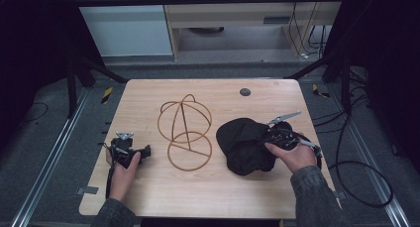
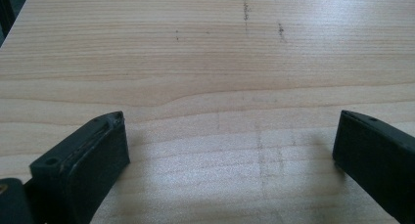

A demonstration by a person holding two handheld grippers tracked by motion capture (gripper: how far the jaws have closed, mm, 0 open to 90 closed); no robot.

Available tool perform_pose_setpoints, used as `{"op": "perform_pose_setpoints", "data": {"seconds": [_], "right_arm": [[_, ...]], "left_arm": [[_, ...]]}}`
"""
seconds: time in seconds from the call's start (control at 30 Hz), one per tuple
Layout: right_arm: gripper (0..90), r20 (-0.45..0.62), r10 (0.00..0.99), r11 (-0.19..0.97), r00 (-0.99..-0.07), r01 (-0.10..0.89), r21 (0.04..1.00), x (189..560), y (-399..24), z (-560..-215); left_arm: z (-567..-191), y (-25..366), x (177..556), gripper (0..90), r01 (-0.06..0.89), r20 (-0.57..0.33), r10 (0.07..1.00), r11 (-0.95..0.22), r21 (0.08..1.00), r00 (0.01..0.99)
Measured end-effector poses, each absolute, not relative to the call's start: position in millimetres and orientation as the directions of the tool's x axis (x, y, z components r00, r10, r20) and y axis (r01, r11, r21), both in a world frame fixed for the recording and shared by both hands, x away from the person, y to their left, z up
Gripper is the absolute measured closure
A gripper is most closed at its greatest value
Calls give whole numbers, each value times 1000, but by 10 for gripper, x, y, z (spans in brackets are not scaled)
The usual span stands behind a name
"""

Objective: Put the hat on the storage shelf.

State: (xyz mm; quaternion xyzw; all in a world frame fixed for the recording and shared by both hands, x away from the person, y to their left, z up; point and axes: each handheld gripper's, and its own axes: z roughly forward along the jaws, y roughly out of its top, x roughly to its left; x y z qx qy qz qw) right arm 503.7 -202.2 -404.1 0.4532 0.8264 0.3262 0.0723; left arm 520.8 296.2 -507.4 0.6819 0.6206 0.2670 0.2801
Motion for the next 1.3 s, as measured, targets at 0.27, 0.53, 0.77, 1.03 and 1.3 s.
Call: {"op": "perform_pose_setpoints", "data": {"seconds": [0.27, 0.53, 0.77, 1.03, 1.3], "right_arm": [[856, 222, 783, 358, -581, 714, 602, 5106, -2024, -3909], [860, 267, 784, 308, -560, 725, 617, 5144, -2014, -3666], [860, 280, 803, 250, -526, 723, 644, 5167, -2038, -3403], [860, 289, 820, 180, -495, 702, 689, 5169, -2081, -3179], [861, 288, 827, 140, -484, 672, 727, 5153, -2113, -2955]], "left_arm": [[-5074, 2960, 5207, 0, 697, 17, 996, -76, 713, 91], [-5074, 2957, 5205, 0, 697, 16, 996, -77, 713, 93], [-5074, 2956, 5204, 0, 696, 18, 995, -80, 713, 96], [-5074, 2954, 5202, 0, 697, 18, 995, -82, 713, 98], [-5074, 2954, 5202, 0, 696, 18, 995, -82, 713, 98]]}}
